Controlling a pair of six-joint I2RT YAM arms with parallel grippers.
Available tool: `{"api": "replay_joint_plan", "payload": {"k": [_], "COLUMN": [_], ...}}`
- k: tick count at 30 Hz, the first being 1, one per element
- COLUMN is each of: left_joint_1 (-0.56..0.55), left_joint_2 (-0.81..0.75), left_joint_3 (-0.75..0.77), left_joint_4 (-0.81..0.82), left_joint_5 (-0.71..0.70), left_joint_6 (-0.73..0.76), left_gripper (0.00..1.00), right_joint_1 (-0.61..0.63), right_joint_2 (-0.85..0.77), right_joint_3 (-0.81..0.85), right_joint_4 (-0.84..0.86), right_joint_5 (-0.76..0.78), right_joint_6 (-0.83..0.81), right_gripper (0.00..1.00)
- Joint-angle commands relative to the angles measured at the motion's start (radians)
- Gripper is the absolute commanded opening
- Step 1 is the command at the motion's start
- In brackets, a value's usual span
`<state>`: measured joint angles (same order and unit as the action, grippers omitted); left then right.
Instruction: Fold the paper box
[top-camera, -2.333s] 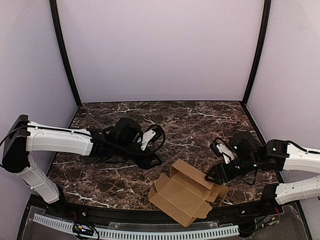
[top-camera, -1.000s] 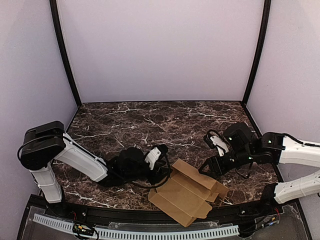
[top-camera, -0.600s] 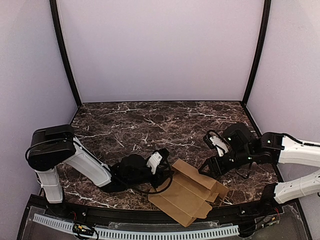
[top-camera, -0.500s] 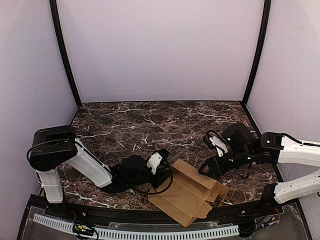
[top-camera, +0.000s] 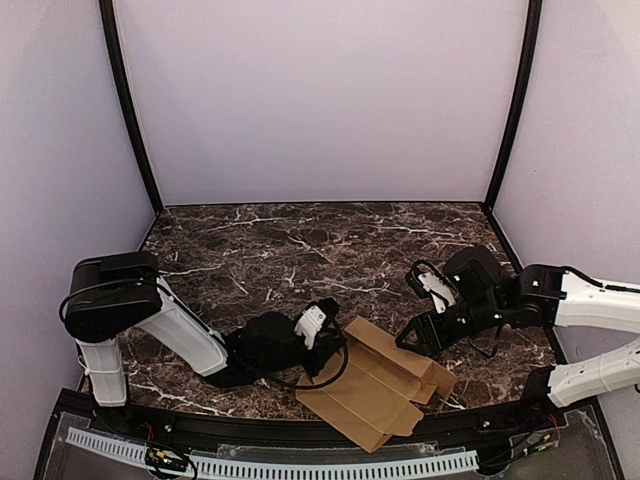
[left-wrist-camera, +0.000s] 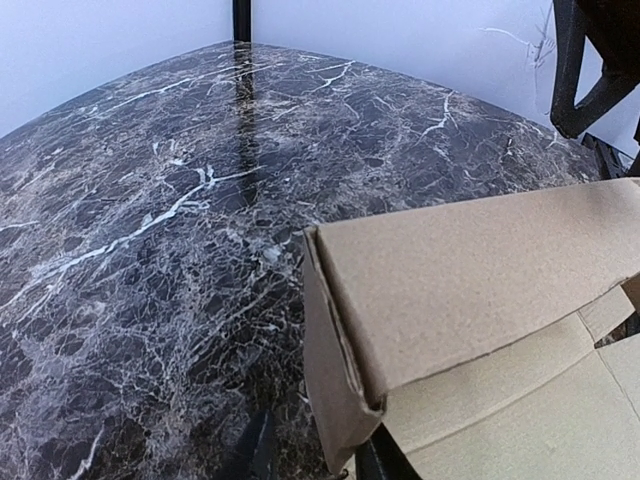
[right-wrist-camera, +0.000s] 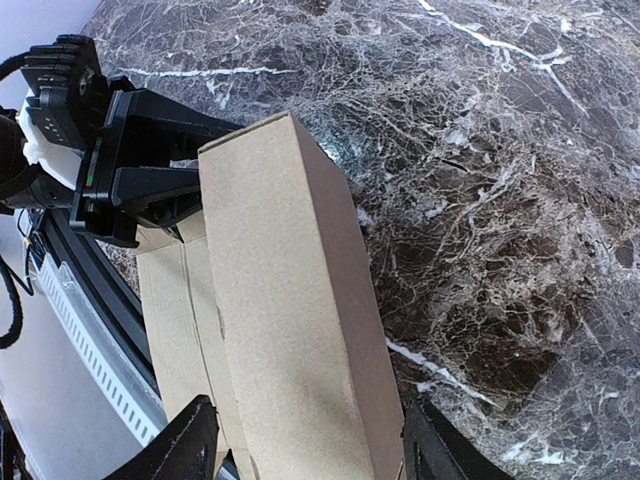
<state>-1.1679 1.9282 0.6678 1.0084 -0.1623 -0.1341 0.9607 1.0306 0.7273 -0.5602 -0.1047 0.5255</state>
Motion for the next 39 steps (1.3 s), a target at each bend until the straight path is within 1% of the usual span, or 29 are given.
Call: {"api": "replay_joint_plan", "payload": {"k": [1, 6, 19, 22, 23, 26, 27, 29, 36, 39], "left_joint_1": [-0.004, -0.004, -0.005, -0.004, -0.004, -0.004, -0.004, -0.004, -0.004, -0.004], "left_joint_2": [0.0, -0.001, 0.016, 0.018, 0.018, 0.017, 0.017, 0.016, -0.008, -0.055], "left_joint_3": [0.019, 0.031, 0.061, 0.066, 0.067, 0.068, 0.068, 0.069, 0.066, 0.073], "left_joint_4": [-0.005, -0.011, -0.039, -0.044, -0.046, -0.049, -0.05, -0.05, -0.077, -0.137], "left_joint_5": [0.005, 0.014, 0.035, 0.039, 0.04, 0.039, 0.037, 0.035, 0.006, -0.07], "left_joint_6": [0.007, 0.005, -0.001, -0.001, -0.002, 0.001, 0.002, 0.001, 0.003, 0.002], "left_gripper": [0.25, 0.21, 0.14, 0.11, 0.08, 0.05, 0.02, 0.01, 0.01, 0.01], "right_joint_1": [-0.007, -0.007, -0.007, -0.007, -0.007, -0.007, -0.007, -0.007, -0.007, -0.007], "right_joint_2": [0.002, -0.009, -0.029, -0.032, -0.034, -0.035, -0.035, -0.035, -0.036, -0.034], "right_joint_3": [0.008, 0.002, -0.009, -0.009, -0.011, -0.011, -0.011, -0.011, -0.007, 0.003], "right_joint_4": [0.028, 0.028, 0.026, 0.025, 0.025, 0.025, 0.025, 0.025, 0.025, 0.025], "right_joint_5": [-0.006, -0.007, -0.009, -0.01, -0.01, -0.008, -0.009, -0.009, -0.01, -0.003], "right_joint_6": [0.01, 0.013, 0.018, 0.02, 0.019, 0.021, 0.021, 0.021, 0.021, 0.017], "right_gripper": [0.63, 0.63, 0.62, 0.62, 0.62, 0.62, 0.62, 0.62, 0.61, 0.61]}}
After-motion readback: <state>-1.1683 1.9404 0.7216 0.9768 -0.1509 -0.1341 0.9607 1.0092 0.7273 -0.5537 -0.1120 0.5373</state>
